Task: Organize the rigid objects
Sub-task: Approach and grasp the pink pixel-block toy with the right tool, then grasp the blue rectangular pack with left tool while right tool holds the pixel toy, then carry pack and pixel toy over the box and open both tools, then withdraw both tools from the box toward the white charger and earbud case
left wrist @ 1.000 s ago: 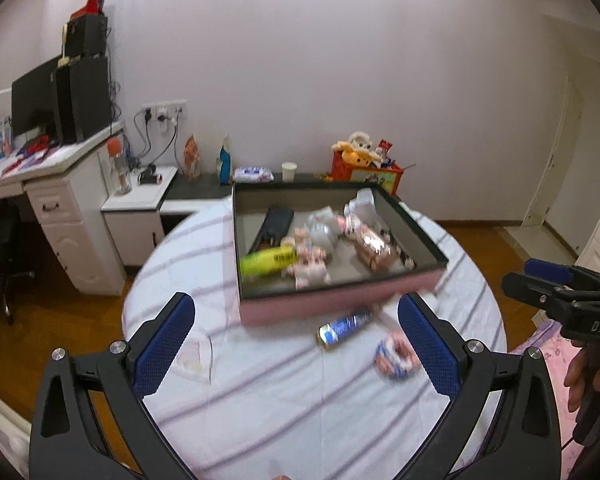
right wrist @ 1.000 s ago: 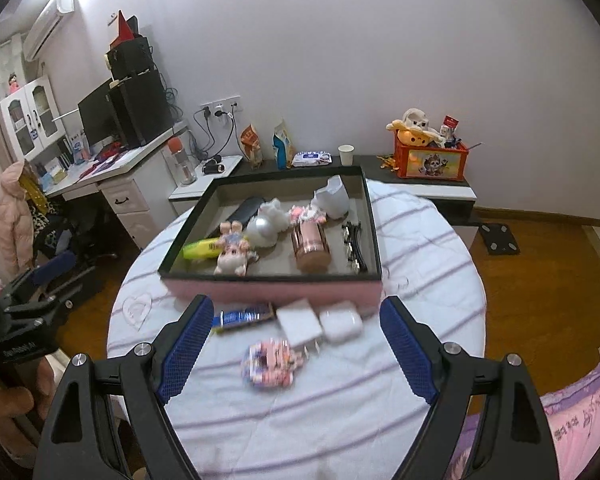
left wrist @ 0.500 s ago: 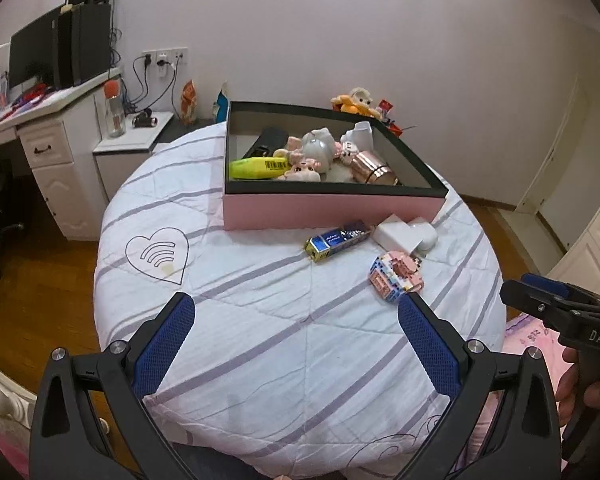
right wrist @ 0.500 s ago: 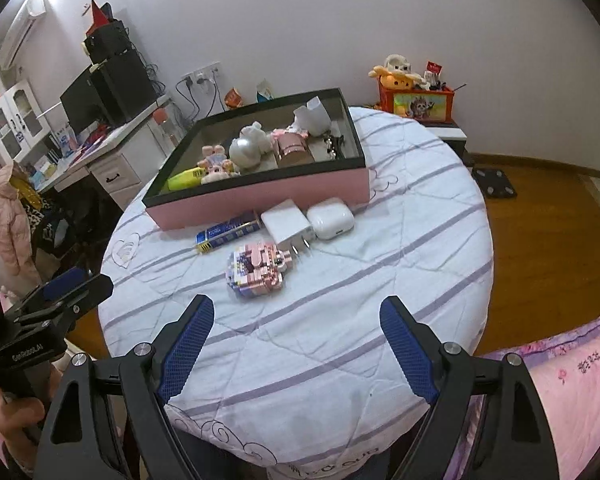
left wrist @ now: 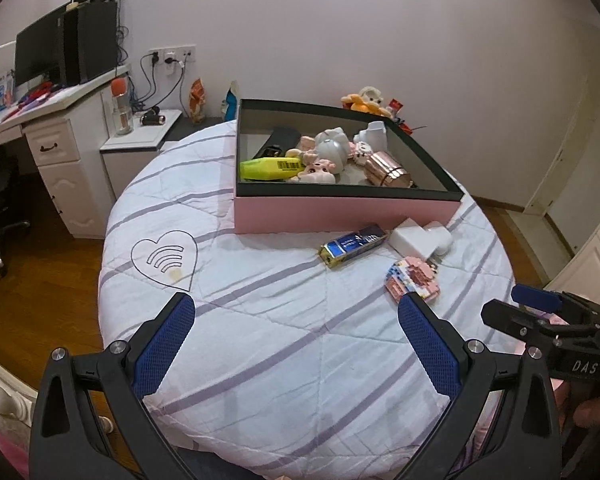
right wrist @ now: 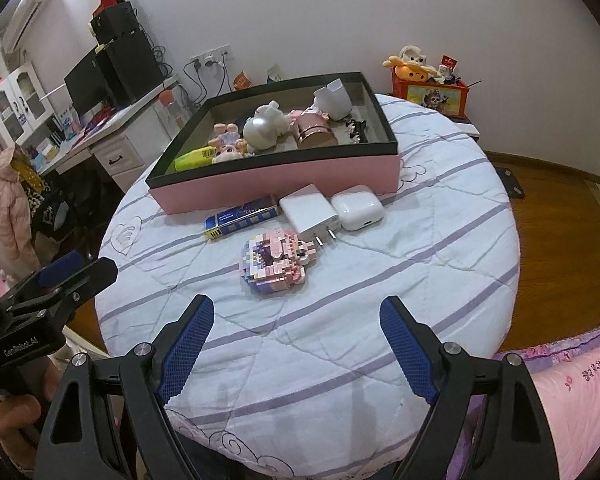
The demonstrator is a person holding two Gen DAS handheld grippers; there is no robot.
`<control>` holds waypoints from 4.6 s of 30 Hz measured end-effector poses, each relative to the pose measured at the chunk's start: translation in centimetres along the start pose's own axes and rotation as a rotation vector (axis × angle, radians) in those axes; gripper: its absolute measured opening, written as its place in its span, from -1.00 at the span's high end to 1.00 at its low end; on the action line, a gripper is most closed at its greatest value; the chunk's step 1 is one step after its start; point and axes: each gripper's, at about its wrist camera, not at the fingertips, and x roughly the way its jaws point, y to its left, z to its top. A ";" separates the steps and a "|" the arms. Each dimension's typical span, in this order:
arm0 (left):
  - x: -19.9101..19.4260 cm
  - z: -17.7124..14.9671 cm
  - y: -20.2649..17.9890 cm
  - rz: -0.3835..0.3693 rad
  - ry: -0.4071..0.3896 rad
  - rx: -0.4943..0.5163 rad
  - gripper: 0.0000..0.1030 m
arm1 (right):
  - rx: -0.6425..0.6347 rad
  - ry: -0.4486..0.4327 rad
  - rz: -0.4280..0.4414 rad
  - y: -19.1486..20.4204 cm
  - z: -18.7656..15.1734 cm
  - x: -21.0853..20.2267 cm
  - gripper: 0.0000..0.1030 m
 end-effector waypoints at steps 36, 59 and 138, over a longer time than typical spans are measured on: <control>12.2 3.5 -4.6 -0.031 0.156 0.275 -0.99 | -0.019 0.061 0.004 -0.3 0.7 6.5 -0.31; 13.7 3.1 -8.2 -0.182 0.189 0.442 0.16 | 0.020 0.062 -0.002 -1.6 0.5 6.1 -0.31; 13.8 21.3 0.3 0.000 0.047 0.126 -0.89 | -0.130 0.079 0.070 0.5 24.7 15.2 -0.67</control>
